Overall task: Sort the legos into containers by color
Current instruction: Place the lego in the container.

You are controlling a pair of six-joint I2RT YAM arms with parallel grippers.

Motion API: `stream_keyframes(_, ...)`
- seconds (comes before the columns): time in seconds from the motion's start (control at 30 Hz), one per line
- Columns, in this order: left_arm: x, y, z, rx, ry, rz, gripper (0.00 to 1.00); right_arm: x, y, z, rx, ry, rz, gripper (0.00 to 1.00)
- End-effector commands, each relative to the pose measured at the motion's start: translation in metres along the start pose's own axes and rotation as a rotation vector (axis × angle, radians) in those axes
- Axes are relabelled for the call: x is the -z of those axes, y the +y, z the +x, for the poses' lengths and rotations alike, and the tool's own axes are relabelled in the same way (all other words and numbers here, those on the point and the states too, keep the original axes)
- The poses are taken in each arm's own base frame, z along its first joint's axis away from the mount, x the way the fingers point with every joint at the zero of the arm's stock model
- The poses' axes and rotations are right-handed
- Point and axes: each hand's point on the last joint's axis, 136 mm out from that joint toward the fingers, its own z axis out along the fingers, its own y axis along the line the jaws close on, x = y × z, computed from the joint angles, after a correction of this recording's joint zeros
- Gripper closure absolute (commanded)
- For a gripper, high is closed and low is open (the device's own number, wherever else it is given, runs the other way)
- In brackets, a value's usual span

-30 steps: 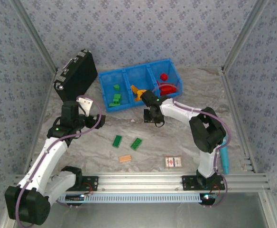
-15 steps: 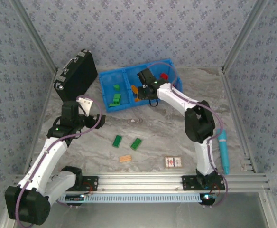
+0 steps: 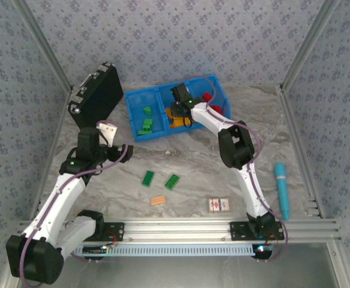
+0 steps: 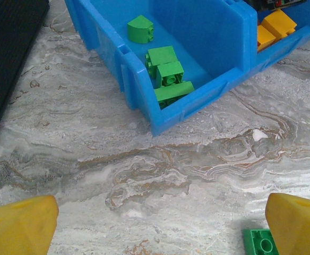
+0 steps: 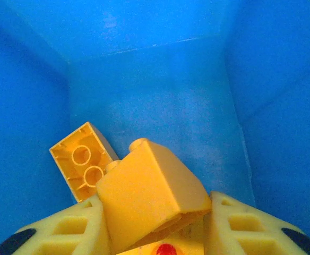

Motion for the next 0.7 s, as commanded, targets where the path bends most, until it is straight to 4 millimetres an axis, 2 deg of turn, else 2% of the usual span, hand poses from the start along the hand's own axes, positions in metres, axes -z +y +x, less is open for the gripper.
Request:
stream_keyframes(0.0, 0.000, -0.003, -0.006, 0.002, -0.012, 0.017, 0.00, 0.000, -0.011, -0.018, -0.010, -0.045, 0.020, 0.58)
stream_keyframes(0.2, -0.004, 0.000, -0.004, 0.009, 0.001, 0.002, 0.00, 0.002, -0.010, -0.023, -0.010, -0.054, -0.002, 0.57)
stream_keyframes(0.33, -0.005, 0.000, -0.004, 0.012, 0.011, 0.004, 0.00, 0.007, -0.005, -0.028, -0.008, -0.064, -0.022, 0.50)
stream_keyframes(0.5, -0.003, -0.002, -0.005, 0.012, 0.005, 0.010, 0.00, 0.008, 0.002, -0.027, -0.003, -0.056, -0.056, 0.52)
stream_keyframes(0.67, -0.001, -0.001, -0.006, 0.013, 0.000, 0.004, 0.00, 0.012, 0.010, -0.026, 0.039, -0.045, -0.066, 0.42)
